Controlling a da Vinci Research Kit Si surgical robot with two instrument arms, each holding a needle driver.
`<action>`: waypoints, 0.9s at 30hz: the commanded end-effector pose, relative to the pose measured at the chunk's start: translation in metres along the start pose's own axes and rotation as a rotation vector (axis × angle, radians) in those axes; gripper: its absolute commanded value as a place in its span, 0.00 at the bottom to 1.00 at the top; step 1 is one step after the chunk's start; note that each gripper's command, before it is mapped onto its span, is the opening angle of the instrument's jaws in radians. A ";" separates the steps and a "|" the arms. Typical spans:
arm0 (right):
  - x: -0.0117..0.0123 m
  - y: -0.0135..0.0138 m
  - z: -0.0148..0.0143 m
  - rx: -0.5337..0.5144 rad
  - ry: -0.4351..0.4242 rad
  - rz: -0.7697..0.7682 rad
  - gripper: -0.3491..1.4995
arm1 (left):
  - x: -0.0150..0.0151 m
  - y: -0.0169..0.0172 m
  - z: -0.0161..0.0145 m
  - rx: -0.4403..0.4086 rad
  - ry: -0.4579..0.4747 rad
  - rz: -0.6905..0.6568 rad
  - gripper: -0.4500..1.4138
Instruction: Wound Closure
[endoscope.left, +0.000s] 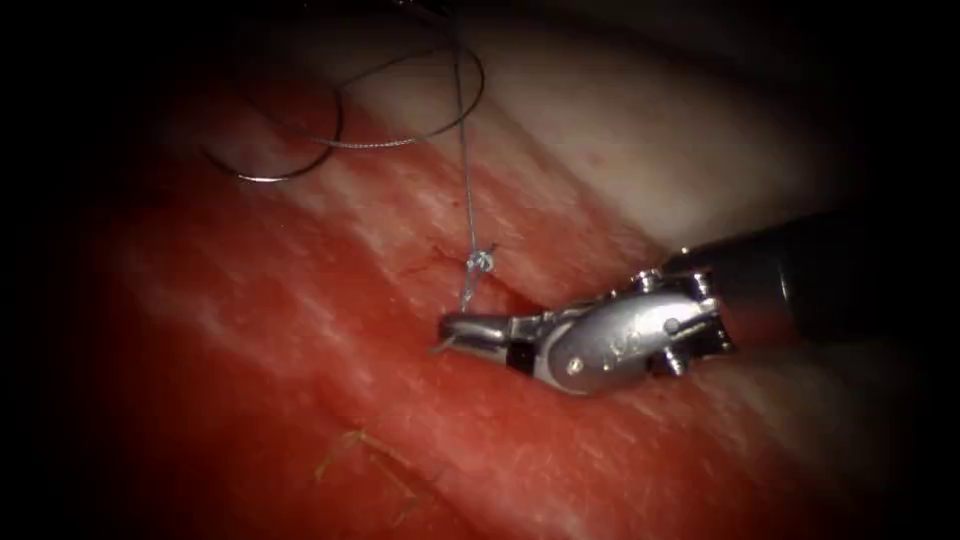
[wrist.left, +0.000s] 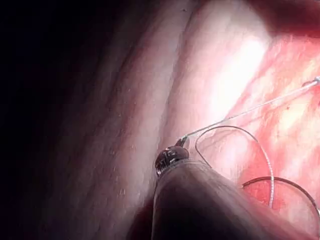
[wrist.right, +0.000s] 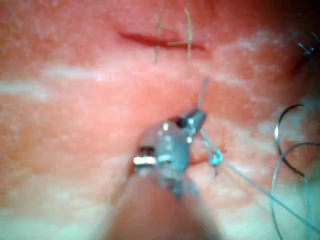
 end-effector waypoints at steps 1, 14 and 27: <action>0.0000 -0.0007 0.0003 0.000 -0.001 0.002 0.00 | 0.0001 -0.0007 0.0008 0.004 0.007 -0.001 0.00; 0.0015 -0.0021 -0.0004 0.012 -0.004 0.074 0.00 | -0.0015 -0.0041 0.0036 0.056 0.035 -0.006 0.00; 0.0022 -0.0042 -0.0008 0.036 -0.029 0.115 0.00 | -0.0026 -0.0056 0.0044 0.077 0.046 -0.011 0.00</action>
